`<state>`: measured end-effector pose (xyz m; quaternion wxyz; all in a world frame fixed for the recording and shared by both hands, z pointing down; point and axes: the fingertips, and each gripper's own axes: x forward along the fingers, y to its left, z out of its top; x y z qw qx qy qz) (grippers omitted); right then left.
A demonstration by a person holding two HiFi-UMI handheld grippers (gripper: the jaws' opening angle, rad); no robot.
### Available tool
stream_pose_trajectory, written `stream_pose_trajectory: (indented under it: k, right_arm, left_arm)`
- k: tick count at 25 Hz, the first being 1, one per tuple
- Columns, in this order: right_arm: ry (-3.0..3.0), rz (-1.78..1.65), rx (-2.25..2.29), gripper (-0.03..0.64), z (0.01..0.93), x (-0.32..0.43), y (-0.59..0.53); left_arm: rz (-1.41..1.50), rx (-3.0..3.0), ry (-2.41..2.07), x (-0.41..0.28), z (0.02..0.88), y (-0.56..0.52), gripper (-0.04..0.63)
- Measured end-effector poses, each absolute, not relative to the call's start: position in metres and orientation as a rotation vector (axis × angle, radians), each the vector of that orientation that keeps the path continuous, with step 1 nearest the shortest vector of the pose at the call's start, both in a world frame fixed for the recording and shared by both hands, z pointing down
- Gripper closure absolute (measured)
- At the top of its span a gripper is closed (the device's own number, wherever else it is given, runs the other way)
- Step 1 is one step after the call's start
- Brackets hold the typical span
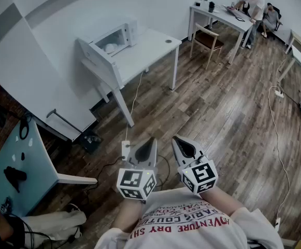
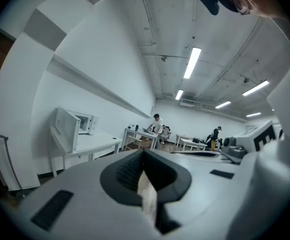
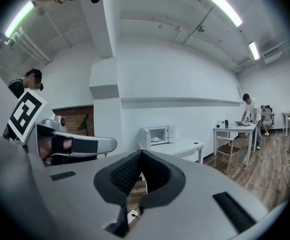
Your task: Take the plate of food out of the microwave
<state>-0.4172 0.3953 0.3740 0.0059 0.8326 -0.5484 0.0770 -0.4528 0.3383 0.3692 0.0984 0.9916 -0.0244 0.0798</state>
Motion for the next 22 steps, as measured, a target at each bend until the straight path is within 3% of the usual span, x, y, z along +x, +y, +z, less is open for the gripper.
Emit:
stream_pose_trajectory:
  k: [22]
  right_arm:
    - [-1.726,0.350,2.634,0.607,0.394,-0.376,0.397]
  left_arm:
    - [0.294,2.843,-0.061,-0.413,0.397,0.339,0.588]
